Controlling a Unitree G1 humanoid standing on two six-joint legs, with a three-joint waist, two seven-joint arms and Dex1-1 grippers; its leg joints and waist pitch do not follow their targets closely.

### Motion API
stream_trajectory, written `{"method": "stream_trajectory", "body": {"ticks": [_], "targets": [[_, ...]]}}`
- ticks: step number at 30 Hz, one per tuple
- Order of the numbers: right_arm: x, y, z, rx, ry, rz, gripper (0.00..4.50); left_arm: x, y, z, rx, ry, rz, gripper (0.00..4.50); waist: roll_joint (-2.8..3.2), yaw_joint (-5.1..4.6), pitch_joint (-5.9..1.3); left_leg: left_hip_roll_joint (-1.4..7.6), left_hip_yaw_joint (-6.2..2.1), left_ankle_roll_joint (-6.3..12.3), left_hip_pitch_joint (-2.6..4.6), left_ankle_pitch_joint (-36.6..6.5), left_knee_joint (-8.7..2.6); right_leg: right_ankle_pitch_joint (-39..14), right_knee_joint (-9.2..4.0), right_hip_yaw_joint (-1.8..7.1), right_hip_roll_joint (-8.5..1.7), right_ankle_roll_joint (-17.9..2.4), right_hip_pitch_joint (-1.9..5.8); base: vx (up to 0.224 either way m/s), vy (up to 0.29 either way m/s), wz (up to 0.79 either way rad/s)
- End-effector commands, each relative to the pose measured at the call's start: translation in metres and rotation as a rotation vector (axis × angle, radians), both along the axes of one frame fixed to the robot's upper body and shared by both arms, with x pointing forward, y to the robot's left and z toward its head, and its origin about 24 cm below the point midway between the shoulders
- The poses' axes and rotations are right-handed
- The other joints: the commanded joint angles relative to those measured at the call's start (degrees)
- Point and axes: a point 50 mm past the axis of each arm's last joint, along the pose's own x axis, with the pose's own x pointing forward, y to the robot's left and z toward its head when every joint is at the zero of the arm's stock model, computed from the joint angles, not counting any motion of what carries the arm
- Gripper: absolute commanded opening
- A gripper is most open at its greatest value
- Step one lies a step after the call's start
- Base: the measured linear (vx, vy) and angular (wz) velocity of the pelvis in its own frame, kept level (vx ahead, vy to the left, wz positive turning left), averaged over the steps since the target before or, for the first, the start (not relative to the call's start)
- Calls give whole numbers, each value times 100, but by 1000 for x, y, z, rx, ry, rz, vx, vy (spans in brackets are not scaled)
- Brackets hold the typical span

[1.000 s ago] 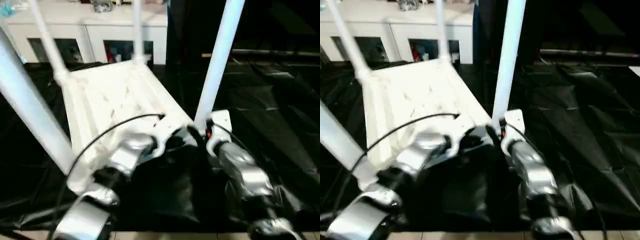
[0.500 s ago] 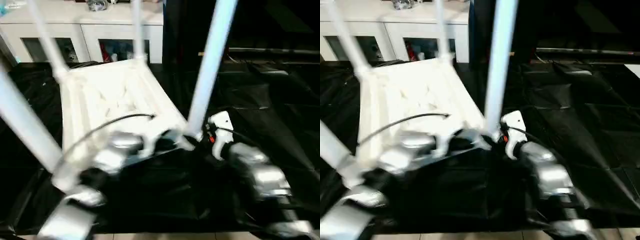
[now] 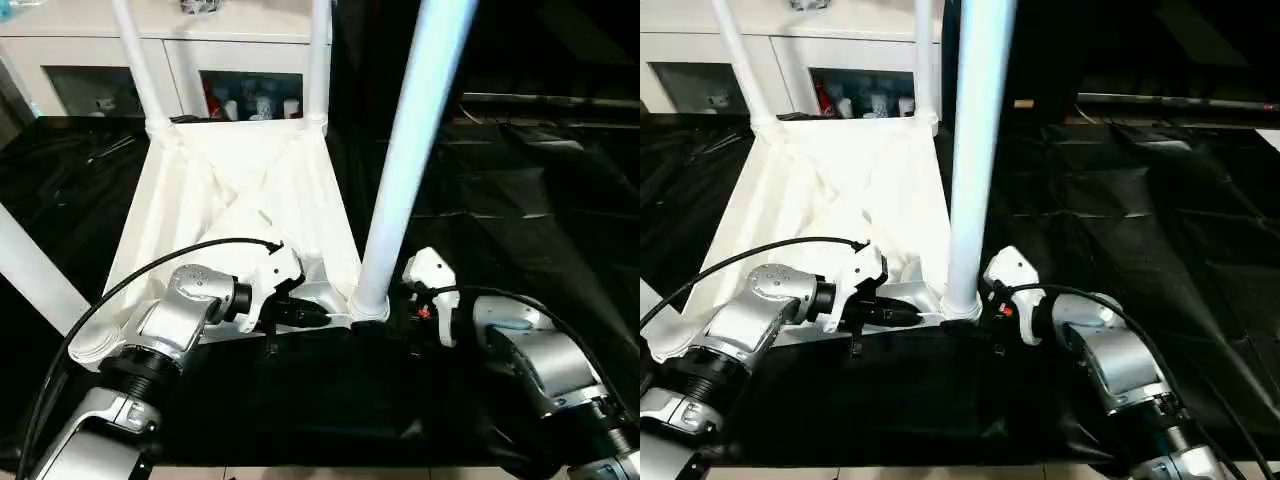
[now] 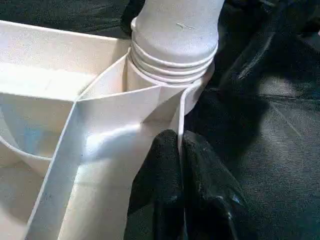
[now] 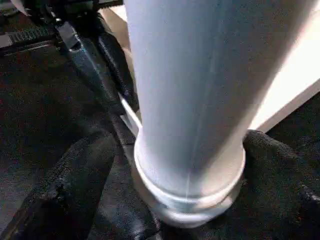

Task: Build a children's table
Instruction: Rotate leg to tighten

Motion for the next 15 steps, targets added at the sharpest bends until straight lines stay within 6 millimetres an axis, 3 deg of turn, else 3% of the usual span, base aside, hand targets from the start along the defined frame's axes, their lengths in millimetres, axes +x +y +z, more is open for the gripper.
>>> {"method": "stream_trajectory", "body": {"ticks": [1,4,13,15], "targets": [[9,3,2,6,-41,-51,414,-3,-10,2,-58,4,-24,0,-77,12,-317,31,77,401,23,-909,-338,-619,-312,74,-120,-1485,296,0,0,0],[11,4,2,21,-40,-73,380,-3,-10,2,-59,2,-25,0,-57,15,-319,32,73,368,31,-899,-339,-540,-301,75,-111,-1500,301,0,0,0],[10,4,-1,5,-52,-64,324,-4,-10,3,-56,3,-23,0,-70,23,-332,26,78,469,29,-762,-314,-255,-274,72,-108,-1555,322,0,0,0],[10,5,-2,8,-57,-67,294,-4,-10,3,-56,2,-21,0,-71,20,-331,24,78,475,25,-773,-312,-283,-272,71,-106,-1559,323,0,0,0]]}}
